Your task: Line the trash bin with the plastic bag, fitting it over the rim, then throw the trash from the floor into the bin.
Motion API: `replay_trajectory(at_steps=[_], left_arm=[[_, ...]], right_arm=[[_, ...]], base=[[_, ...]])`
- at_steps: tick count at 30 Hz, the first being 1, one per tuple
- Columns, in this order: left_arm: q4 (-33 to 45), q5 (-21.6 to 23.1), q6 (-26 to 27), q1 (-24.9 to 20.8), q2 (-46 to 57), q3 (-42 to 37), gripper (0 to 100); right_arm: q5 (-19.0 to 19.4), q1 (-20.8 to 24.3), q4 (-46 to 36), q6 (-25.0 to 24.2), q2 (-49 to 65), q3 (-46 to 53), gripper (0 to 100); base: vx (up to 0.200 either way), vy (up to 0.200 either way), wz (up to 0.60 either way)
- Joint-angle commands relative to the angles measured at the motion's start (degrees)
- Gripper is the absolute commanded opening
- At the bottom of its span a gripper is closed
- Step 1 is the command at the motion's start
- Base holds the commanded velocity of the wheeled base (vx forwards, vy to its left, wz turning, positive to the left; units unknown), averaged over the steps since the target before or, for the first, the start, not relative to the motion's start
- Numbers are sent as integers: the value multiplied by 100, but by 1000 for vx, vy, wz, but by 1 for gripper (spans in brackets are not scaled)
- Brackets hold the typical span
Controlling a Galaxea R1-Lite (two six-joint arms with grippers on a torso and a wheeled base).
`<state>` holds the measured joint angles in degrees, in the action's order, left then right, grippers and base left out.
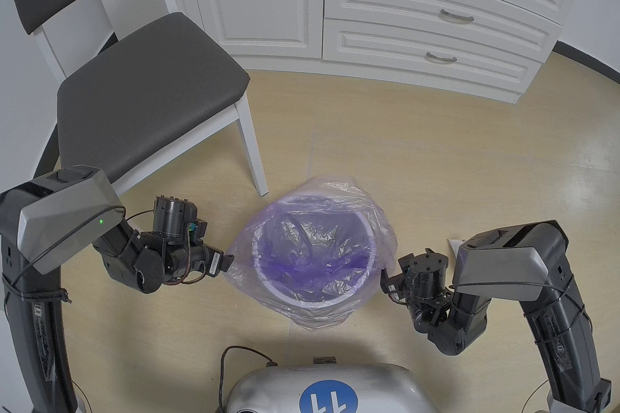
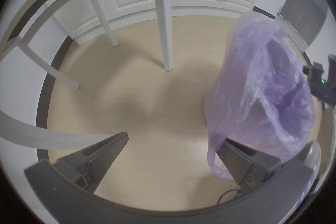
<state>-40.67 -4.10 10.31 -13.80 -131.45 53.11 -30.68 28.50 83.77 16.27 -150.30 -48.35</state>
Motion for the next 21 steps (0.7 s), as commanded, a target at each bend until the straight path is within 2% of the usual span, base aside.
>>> replay_trajectory(at_steps=[1,8,21], left_arm=[[-20,-206,-311,9,-399,393,100],[-240,-206,-662,-61,-118,393,100],[-424,-188,-715,-237,348,173,100]], right_arm=[[-17,-82,16,-89,-263,-333,100],[-43,-108,245,-177,0,-342,100],[-34,-3,394,-186,458,-149,100]], base=[[0,0,0],[0,0,0],[0,0,0]])
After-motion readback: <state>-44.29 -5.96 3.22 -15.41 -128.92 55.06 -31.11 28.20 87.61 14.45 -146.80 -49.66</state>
